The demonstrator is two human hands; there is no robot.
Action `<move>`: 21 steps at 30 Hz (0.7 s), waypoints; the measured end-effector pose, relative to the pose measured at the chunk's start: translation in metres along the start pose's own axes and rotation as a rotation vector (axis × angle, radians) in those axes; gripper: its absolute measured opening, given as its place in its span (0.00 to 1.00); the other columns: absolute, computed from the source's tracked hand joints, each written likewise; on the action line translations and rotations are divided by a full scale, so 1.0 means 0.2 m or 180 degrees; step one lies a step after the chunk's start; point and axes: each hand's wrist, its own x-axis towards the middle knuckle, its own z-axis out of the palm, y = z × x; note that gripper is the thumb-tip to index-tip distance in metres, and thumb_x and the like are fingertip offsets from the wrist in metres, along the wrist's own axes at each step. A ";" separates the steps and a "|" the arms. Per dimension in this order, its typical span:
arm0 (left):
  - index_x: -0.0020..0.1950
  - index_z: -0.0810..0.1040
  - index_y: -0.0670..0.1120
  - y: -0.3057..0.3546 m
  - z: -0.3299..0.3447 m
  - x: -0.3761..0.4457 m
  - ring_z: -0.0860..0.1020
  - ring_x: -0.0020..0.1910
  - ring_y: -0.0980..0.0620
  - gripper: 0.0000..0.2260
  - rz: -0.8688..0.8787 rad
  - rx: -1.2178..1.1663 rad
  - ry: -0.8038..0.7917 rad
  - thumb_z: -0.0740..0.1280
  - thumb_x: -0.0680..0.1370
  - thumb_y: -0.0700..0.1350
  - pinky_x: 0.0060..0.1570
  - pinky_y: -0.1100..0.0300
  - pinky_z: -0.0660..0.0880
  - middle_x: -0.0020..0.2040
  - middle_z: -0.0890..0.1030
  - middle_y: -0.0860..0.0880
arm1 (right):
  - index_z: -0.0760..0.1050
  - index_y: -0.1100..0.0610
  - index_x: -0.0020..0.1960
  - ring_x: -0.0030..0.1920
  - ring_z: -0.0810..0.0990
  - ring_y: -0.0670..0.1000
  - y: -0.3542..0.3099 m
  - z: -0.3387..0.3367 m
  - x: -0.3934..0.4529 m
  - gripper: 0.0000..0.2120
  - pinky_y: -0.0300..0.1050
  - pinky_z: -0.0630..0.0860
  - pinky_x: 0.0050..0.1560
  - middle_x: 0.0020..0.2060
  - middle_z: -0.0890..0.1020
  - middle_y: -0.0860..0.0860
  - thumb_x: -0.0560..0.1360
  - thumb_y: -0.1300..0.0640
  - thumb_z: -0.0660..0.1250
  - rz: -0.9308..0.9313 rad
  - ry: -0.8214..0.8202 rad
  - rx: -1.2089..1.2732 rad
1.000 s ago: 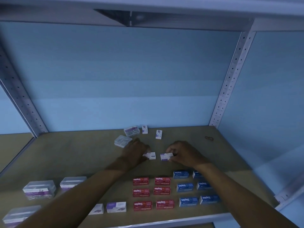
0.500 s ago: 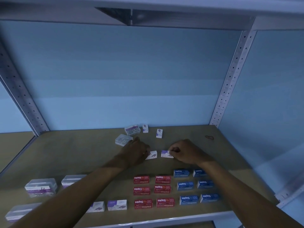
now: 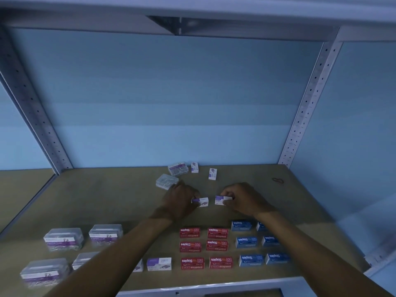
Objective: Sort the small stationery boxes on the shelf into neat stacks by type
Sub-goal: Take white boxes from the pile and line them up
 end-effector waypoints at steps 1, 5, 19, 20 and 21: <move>0.59 0.83 0.50 -0.01 -0.01 -0.01 0.77 0.58 0.50 0.12 0.0002 -0.0016 -0.0005 0.68 0.78 0.51 0.59 0.54 0.75 0.58 0.83 0.51 | 0.86 0.51 0.49 0.42 0.83 0.44 -0.02 0.00 0.00 0.05 0.46 0.80 0.44 0.44 0.87 0.47 0.74 0.55 0.73 0.0028 0.0041 -0.0009; 0.54 0.84 0.49 -0.08 -0.12 -0.09 0.79 0.55 0.48 0.10 0.0001 0.0042 0.0285 0.69 0.77 0.51 0.55 0.55 0.77 0.54 0.85 0.48 | 0.85 0.51 0.50 0.42 0.83 0.43 -0.18 0.00 0.00 0.06 0.50 0.82 0.46 0.44 0.86 0.46 0.74 0.54 0.72 0.0056 0.0089 0.0092; 0.55 0.83 0.58 -0.29 -0.47 -0.59 0.73 0.54 0.53 0.10 -0.0136 0.0377 -0.0075 0.70 0.75 0.55 0.48 0.62 0.66 0.51 0.82 0.54 | 0.83 0.41 0.53 0.42 0.82 0.40 -0.75 0.13 -0.09 0.10 0.41 0.79 0.44 0.45 0.86 0.37 0.73 0.42 0.71 -0.0279 -0.0271 -0.0174; 0.55 0.83 0.58 -0.29 -0.47 -0.62 0.72 0.56 0.54 0.10 -0.0153 0.0399 -0.0076 0.70 0.75 0.55 0.49 0.63 0.64 0.52 0.81 0.54 | 0.82 0.40 0.53 0.41 0.82 0.38 -0.77 0.15 -0.10 0.10 0.40 0.79 0.43 0.44 0.86 0.37 0.73 0.42 0.70 -0.0346 -0.0258 -0.0189; 0.56 0.83 0.58 -0.30 -0.47 -0.64 0.71 0.57 0.54 0.10 -0.0171 0.0431 -0.0112 0.69 0.75 0.56 0.50 0.64 0.63 0.53 0.81 0.54 | 0.82 0.40 0.53 0.40 0.81 0.37 -0.79 0.16 -0.11 0.10 0.39 0.78 0.42 0.44 0.85 0.36 0.72 0.41 0.70 -0.0410 -0.0259 -0.0211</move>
